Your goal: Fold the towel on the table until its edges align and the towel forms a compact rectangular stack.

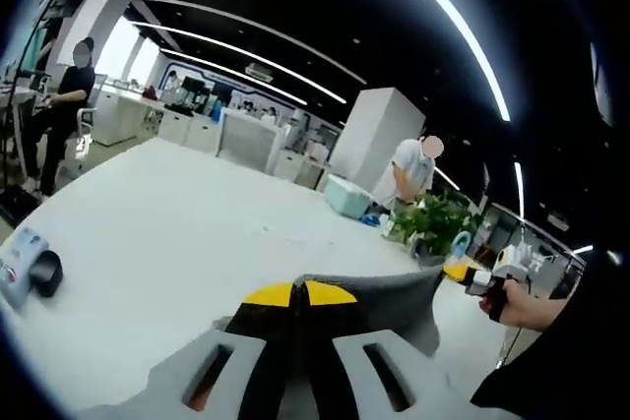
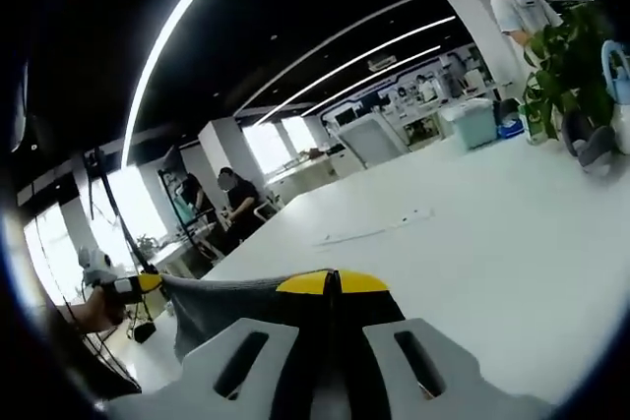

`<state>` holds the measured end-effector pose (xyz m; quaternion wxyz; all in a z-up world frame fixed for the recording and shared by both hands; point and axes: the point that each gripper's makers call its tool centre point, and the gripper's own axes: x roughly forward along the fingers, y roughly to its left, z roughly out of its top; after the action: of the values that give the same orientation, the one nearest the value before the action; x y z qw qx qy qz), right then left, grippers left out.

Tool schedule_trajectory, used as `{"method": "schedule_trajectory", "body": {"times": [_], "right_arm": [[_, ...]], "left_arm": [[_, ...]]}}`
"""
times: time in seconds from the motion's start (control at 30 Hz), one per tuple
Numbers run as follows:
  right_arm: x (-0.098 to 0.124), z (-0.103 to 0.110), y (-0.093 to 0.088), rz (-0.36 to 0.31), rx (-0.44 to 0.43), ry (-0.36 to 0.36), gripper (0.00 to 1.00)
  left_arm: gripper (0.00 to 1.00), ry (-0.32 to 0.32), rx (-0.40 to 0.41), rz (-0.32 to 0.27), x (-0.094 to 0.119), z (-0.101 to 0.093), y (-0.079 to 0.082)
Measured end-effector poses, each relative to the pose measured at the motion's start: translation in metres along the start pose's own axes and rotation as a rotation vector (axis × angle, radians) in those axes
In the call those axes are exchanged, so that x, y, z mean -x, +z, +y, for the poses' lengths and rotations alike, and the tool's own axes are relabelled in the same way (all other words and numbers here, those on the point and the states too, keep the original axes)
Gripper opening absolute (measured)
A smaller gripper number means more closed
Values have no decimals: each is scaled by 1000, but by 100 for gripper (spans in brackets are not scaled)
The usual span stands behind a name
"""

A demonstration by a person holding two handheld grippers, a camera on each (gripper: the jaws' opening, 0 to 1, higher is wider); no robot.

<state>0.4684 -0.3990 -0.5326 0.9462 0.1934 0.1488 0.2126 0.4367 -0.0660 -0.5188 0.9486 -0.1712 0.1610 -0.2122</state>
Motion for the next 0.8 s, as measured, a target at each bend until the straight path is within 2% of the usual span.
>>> {"method": "schedule_trajectory", "body": {"times": [0.1,0.27,0.37,0.57,0.7,0.8], "right_arm": [[-12,-10,-7,27,0,3,0],[-30,-20,-29,119,50,-5,0],[-40,-32,-40,149,30,-17,0],[-51,-37,-46,177,37,-28,0],[-58,-47,-61,227,50,-51,0],[-61,-48,-63,234,46,-59,0]], "left_arm": [[2,6,-28,69,-12,10,-14],[2,16,-9,108,-28,30,-26],[2,17,-9,151,-39,38,-39],[2,27,1,168,-56,52,-45],[2,47,19,215,-66,61,-62],[2,55,20,220,-69,65,-65]]}}
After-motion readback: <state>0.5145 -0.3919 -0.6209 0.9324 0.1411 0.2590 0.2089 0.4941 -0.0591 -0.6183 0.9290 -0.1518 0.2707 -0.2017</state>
